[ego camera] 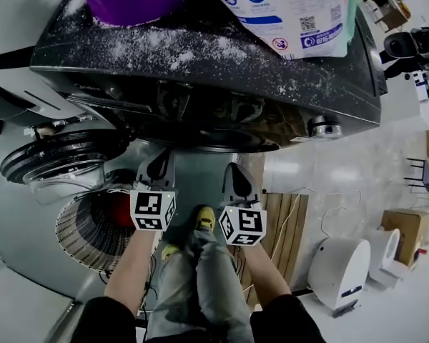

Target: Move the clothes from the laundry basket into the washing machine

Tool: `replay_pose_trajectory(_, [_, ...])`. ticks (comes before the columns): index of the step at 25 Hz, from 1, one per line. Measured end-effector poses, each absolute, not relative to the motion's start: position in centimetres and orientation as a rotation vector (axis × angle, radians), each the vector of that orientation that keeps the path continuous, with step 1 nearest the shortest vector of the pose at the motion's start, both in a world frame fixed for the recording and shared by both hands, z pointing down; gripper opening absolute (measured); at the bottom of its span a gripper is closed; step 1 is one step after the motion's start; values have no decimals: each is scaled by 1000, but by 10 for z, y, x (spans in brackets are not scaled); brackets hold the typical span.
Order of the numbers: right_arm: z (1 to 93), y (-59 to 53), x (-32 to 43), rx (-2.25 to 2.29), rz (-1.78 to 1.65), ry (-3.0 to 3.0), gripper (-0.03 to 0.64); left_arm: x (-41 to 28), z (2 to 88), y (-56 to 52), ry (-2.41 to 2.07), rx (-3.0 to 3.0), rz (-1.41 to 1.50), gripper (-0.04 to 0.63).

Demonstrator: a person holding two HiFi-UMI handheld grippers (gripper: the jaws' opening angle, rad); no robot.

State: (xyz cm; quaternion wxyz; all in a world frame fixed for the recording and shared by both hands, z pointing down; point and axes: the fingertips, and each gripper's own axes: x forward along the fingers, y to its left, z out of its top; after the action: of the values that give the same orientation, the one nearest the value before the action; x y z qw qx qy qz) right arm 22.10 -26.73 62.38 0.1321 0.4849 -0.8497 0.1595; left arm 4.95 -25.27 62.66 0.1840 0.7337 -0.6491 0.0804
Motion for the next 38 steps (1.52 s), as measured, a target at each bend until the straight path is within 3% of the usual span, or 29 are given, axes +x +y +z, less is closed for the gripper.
replay_pose_trajectory(24, [345,-156,274,1500,413,-2494,3,6,340,-133,-1863,2189,201,11])
replay_pose_trajectory(38, [213,-118,302,1694,301,-2500,3,-10,221,-92,-1849,2309,115,11])
